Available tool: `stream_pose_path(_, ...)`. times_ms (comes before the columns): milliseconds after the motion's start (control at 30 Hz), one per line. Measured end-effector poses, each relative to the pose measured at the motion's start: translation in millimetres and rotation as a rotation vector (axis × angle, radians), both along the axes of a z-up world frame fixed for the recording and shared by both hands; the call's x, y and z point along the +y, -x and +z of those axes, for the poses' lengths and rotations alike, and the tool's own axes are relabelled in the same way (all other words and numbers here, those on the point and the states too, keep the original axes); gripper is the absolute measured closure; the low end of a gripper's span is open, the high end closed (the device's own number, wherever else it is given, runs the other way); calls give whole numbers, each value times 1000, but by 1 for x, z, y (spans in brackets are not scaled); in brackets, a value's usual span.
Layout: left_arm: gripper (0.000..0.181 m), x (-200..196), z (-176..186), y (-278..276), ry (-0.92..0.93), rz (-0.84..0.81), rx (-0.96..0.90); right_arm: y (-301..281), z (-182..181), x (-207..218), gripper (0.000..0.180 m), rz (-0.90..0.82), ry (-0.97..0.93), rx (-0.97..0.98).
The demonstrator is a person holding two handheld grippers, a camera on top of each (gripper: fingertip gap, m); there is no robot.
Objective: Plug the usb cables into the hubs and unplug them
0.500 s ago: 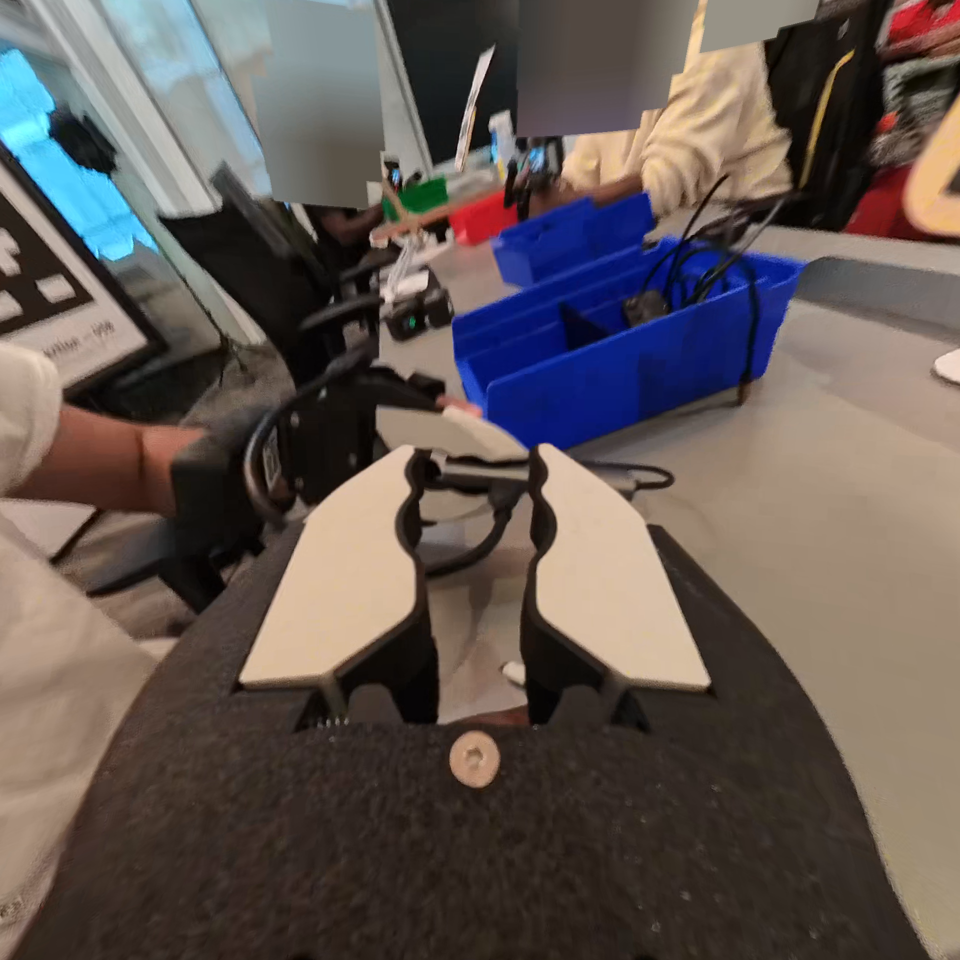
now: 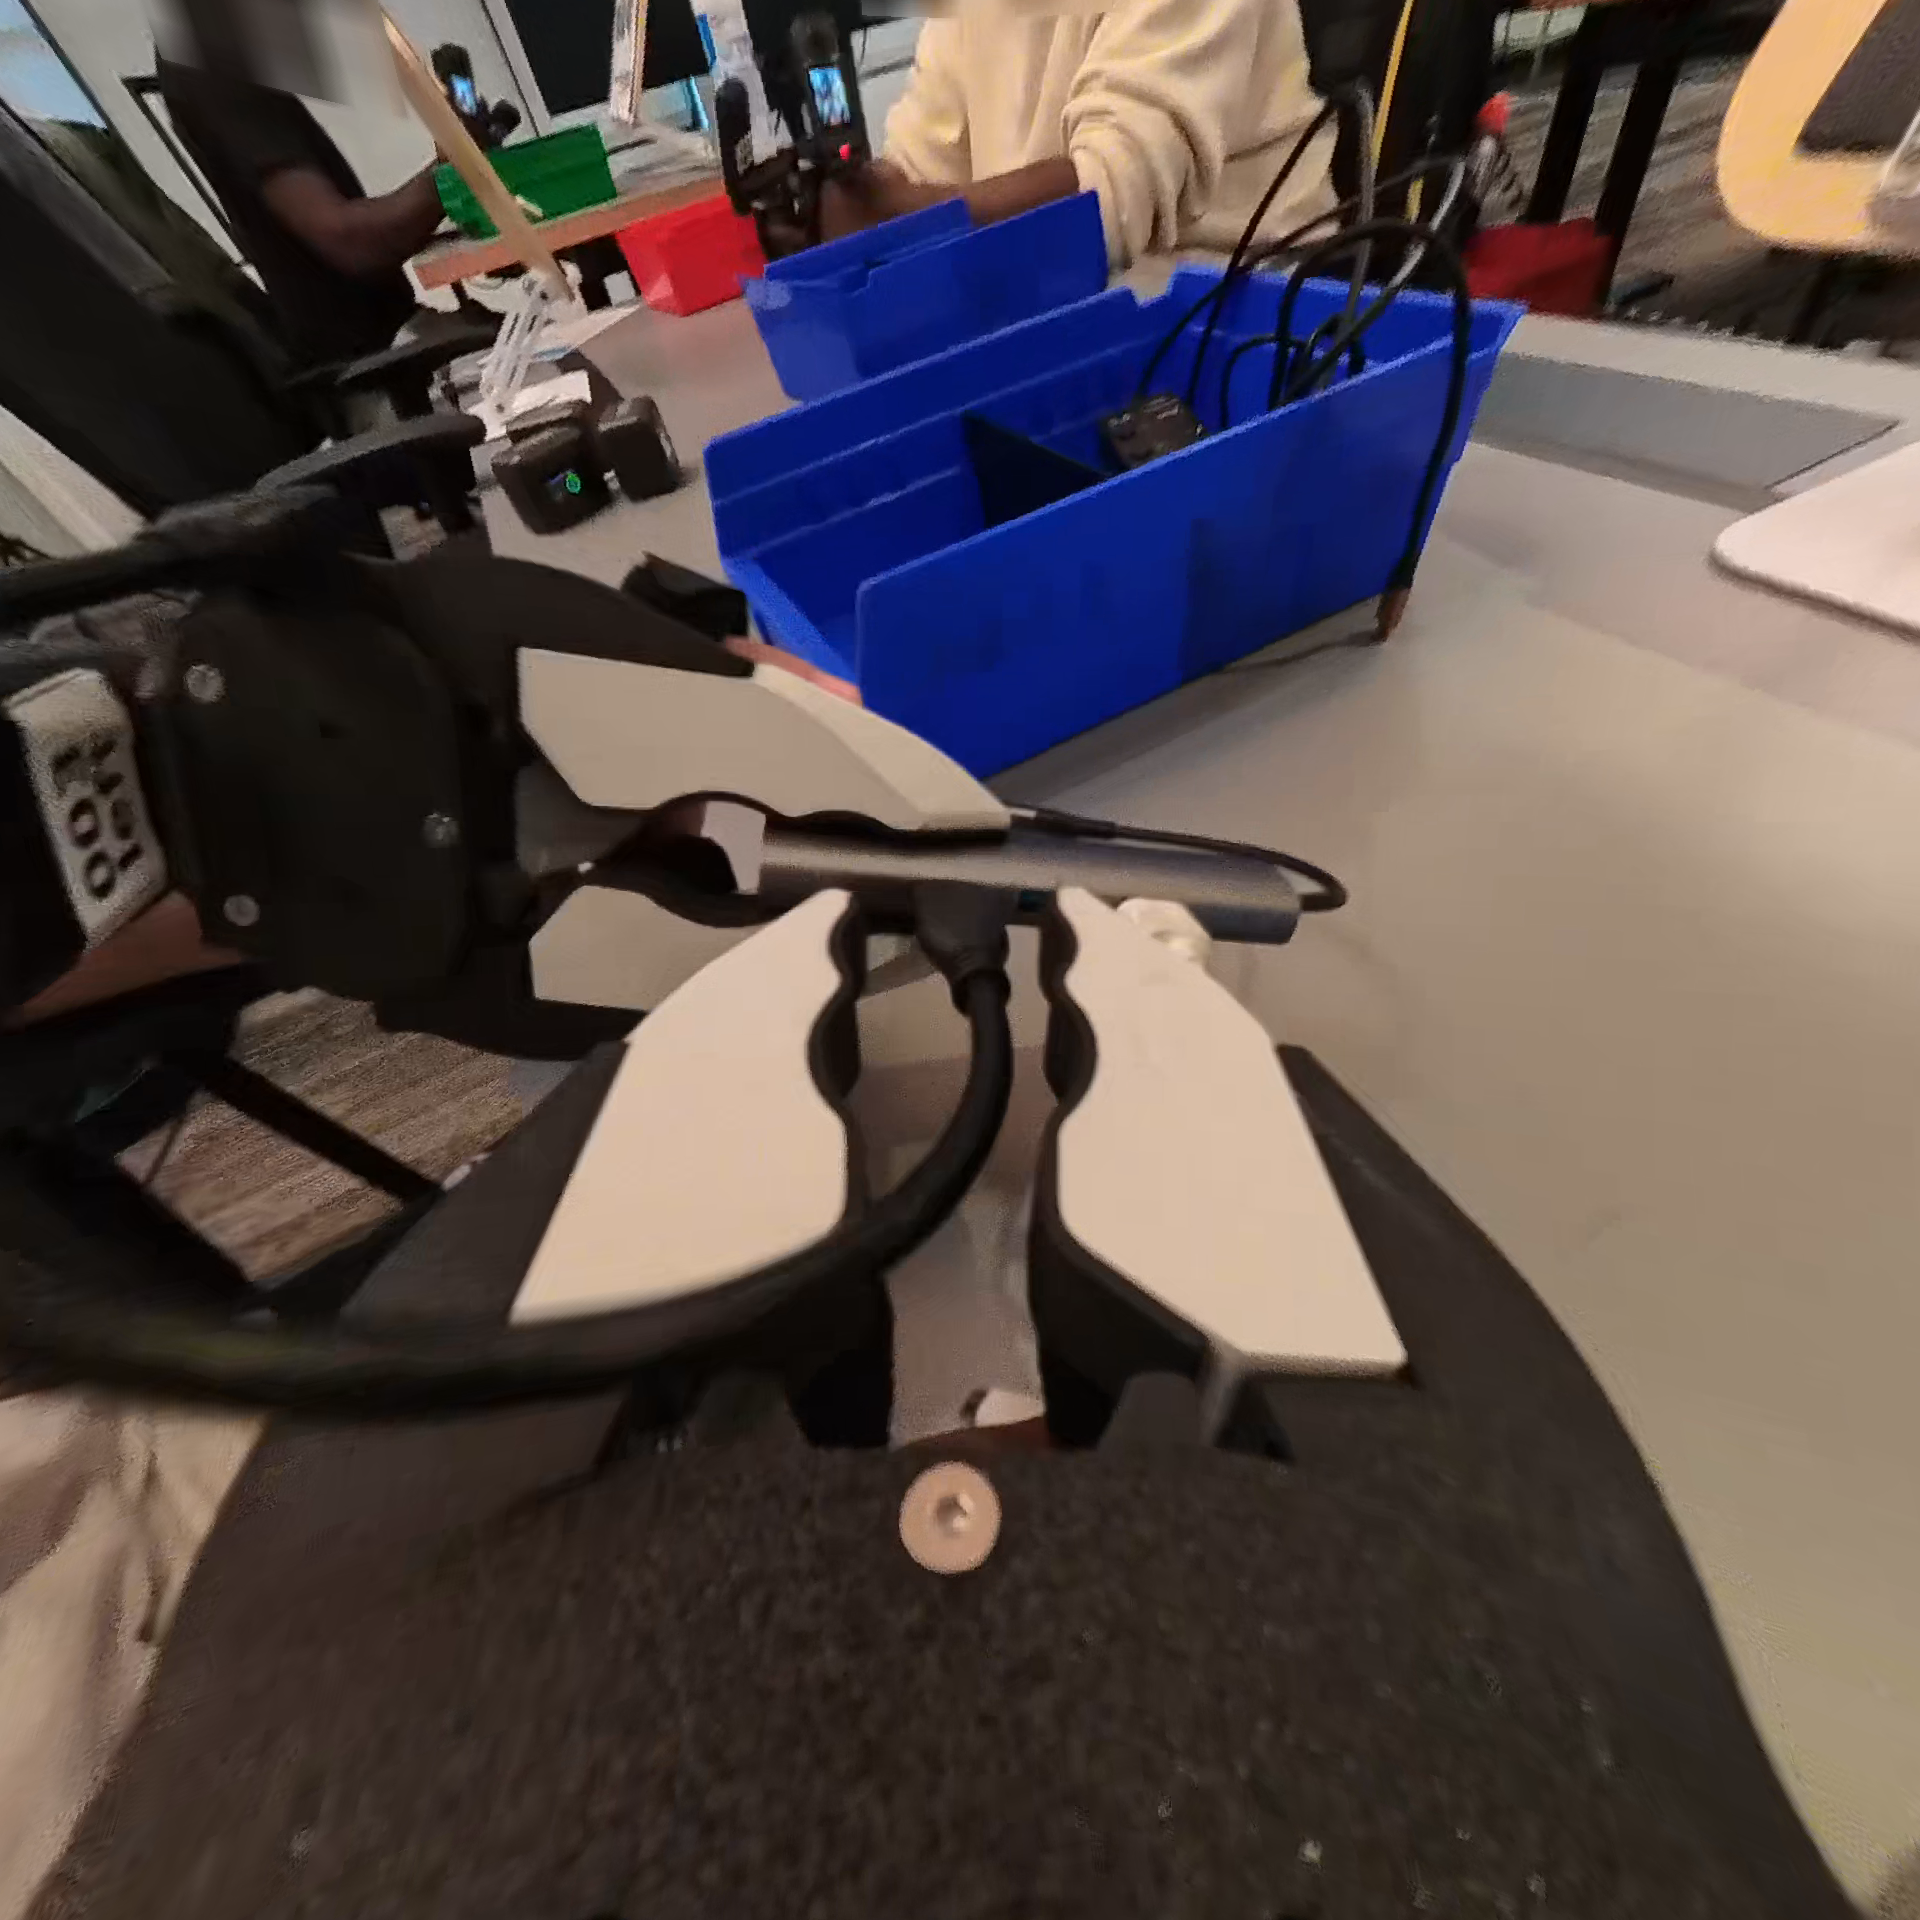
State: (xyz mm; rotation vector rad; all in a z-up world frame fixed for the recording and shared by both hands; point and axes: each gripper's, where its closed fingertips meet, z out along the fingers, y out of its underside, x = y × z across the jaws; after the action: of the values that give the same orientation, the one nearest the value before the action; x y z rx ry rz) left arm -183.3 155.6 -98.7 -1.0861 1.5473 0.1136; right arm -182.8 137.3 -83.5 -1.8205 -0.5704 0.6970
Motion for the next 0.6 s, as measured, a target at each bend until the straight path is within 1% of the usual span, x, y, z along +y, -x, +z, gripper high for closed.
stream_pose_path(67,163,-2,-2,0,0,15,11,2,-8,0,152,7,47,-16)
stream_pose_path(133,163,0,-1,2,-13,31,13,0,-9,0,160,-7,54,-27)
stream_pose_path(200,163,2,-1,1,-29,31,18,-1,-7,1,162,-17,54,-9)
stream_pose_path(533,163,8,-2,-6,-20,58,19,-10,-8,3,163,-35,90,75)
stream_pose_path(600,163,6,-2,-8,-46,44,32,-11,-9,1,163,-23,86,67)
